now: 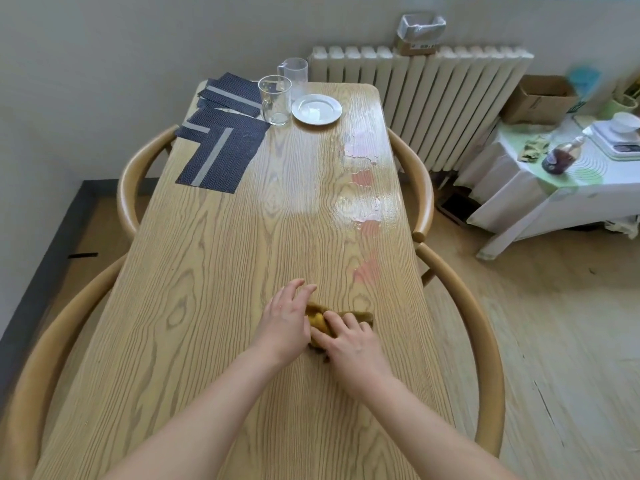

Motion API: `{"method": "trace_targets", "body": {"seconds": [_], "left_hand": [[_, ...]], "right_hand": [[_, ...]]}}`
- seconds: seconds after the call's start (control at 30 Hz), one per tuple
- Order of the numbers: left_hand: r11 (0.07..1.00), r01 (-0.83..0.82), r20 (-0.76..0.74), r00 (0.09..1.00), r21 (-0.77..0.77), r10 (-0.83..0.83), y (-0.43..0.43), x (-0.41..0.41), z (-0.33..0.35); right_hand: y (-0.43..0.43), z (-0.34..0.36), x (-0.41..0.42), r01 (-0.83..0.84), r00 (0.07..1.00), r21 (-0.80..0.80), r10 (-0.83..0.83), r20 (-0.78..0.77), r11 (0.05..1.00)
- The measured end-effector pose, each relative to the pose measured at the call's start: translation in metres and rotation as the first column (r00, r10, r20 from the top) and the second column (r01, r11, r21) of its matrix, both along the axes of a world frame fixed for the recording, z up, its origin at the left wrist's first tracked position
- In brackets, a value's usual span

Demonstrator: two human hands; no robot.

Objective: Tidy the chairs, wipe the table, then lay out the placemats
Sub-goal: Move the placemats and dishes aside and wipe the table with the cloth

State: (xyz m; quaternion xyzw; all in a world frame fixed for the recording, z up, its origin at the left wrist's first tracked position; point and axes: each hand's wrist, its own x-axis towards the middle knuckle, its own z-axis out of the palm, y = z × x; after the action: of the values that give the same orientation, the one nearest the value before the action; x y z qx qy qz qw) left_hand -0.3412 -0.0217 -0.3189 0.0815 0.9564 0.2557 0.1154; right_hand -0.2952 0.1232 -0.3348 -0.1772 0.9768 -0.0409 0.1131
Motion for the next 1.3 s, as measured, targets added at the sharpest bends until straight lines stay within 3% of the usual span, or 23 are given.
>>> {"method": "trace_targets", "body": {"seconds": [0.1, 0.2, 0.33, 0.4, 0.5, 0.63, 0.73, 0.83, 0.97, 1.03, 1.13, 1.3], "left_hand": [[1.000, 0.005, 0.000, 1.000, 0.000, -0.005, 0.000, -0.004, -0.001], [1.000, 0.002, 0.004, 1.000, -0.003, -0.002, -0.002, -0.007, -0.003], [1.000, -0.026, 0.019, 0.999, -0.002, 0.026, -0.009, -0.011, -0.006], [1.000, -0.030, 0.022, 0.999, -0.002, 0.030, -0.011, -0.012, -0.006], [0.999, -0.033, 0.033, 0.999, 0.000, 0.033, -0.012, -0.014, -0.008], [0.999, -0.036, 0.015, 0.999, -0.013, 0.036, -0.014, -0.015, -0.011], [0.999, -0.037, -0.002, 0.999, -0.007, 0.037, -0.011, -0.014, -0.010], [1.000, -0.029, -0.005, 1.000, -0.006, 0.029, -0.010, -0.013, -0.010], [0.999, -0.048, 0.023, 0.999, 0.005, 0.048, -0.015, -0.008, -0.007], [0.998, -0.061, 0.026, 0.998, -0.002, 0.061, -0.020, -0.003, -0.006], [0.997, -0.080, 0.031, 0.996, -0.014, 0.080, -0.022, 0.007, -0.007], [0.996, -0.089, 0.054, 0.994, -0.012, 0.090, -0.011, 0.026, -0.005]], "right_hand": [[0.010, -0.004, -0.016, 0.063, 0.998, 0.009, -0.063, -0.018, 0.998], [0.039, -0.003, -0.038, 0.243, 0.970, 0.020, -0.243, -0.010, 0.970], [0.080, -0.002, -0.056, 0.555, 0.832, -0.002, -0.555, 0.015, 0.832], [0.084, -0.003, -0.063, 0.614, 0.788, 0.004, -0.614, 0.043, 0.789], [0.066, 0.002, -0.070, 0.539, 0.841, 0.039, -0.540, 0.037, 0.842], [0.016, 0.012, -0.064, 0.182, 0.982, 0.023, -0.183, 0.056, 0.983], [-0.004, 0.006, -0.054, -0.034, 0.997, 0.006, 0.033, 0.071, 0.999], [0.013, 0.001, -0.066, 0.028, 0.997, 0.037, -0.031, 0.066, 0.999], [0.066, 0.004, -0.091, 0.409, 0.905, 0.095, -0.417, 0.081, 0.907], [0.083, 0.006, -0.089, 0.509, 0.851, 0.106, -0.518, 0.085, 0.854], [0.082, 0.007, -0.069, 0.494, 0.865, 0.097, -0.500, 0.049, 0.864], [0.054, 0.005, -0.013, 0.297, 0.953, -0.049, -0.294, 0.070, 0.953]]}}
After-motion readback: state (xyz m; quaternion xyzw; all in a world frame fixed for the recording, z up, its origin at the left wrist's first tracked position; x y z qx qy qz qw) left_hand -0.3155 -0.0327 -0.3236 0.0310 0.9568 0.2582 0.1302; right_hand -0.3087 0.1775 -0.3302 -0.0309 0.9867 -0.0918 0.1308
